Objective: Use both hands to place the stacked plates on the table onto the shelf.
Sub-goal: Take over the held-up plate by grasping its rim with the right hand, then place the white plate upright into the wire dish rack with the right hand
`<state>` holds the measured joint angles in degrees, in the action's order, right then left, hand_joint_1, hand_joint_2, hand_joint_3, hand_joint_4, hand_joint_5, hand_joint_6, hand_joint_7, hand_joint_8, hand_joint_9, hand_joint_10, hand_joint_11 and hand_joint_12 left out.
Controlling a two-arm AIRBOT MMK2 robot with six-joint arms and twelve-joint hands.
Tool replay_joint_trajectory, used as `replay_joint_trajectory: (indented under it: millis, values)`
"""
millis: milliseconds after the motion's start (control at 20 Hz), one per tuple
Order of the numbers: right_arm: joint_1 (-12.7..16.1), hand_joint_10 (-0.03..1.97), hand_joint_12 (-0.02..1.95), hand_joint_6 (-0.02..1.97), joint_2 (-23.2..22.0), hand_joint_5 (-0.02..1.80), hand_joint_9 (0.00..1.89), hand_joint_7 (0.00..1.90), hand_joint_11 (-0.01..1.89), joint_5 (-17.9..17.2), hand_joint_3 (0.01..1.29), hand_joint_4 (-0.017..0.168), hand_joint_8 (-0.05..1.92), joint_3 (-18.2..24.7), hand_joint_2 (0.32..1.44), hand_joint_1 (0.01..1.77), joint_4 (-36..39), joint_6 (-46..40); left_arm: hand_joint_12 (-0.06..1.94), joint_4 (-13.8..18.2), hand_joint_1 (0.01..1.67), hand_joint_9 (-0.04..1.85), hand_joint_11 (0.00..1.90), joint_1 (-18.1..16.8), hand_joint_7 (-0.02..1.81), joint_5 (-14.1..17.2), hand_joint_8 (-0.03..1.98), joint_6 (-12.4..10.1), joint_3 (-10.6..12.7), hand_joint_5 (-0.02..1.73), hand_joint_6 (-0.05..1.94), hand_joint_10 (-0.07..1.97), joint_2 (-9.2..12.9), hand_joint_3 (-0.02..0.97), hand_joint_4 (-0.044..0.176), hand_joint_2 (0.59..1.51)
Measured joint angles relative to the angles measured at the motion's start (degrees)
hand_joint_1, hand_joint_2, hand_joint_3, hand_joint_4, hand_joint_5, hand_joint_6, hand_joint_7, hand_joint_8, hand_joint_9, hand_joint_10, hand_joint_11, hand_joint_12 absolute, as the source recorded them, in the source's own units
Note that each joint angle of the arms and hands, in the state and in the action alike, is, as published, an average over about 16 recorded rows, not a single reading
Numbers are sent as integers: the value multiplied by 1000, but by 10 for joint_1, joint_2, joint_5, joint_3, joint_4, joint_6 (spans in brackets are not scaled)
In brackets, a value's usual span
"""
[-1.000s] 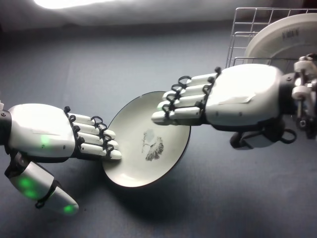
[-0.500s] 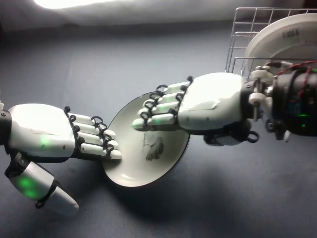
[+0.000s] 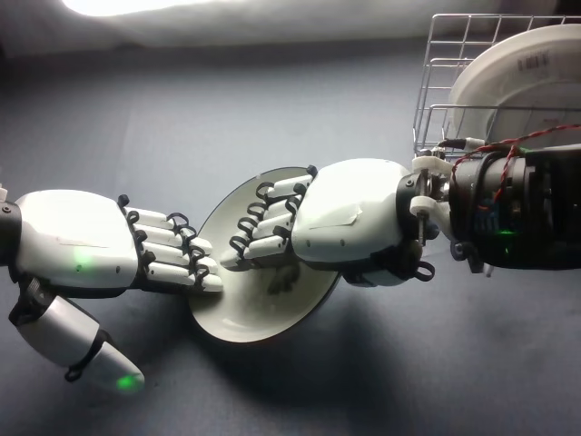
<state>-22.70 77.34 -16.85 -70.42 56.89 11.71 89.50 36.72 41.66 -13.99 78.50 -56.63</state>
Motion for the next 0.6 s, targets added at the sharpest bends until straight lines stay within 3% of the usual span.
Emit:
replay_joint_trajectory:
  millis: [350, 600]
  values:
    - [-1, 185, 739, 252, 9, 553, 597, 586, 432, -19, 14, -1, 133, -9, 985, 1493, -2, 6, 351, 0, 15, 86, 23, -4, 124, 1, -15, -2, 0, 147, -32, -33, 1, -12, -8, 1116]
    - [4, 448, 727, 441, -1, 774, 823, 838, 728, -34, 13, -1, 267, -6, 932, 1444, -7, 8, 324, 3, 15, 101, 22, -25, 139, 6, -13, -5, 0, 159, -23, -22, 8, -12, -6, 1117]
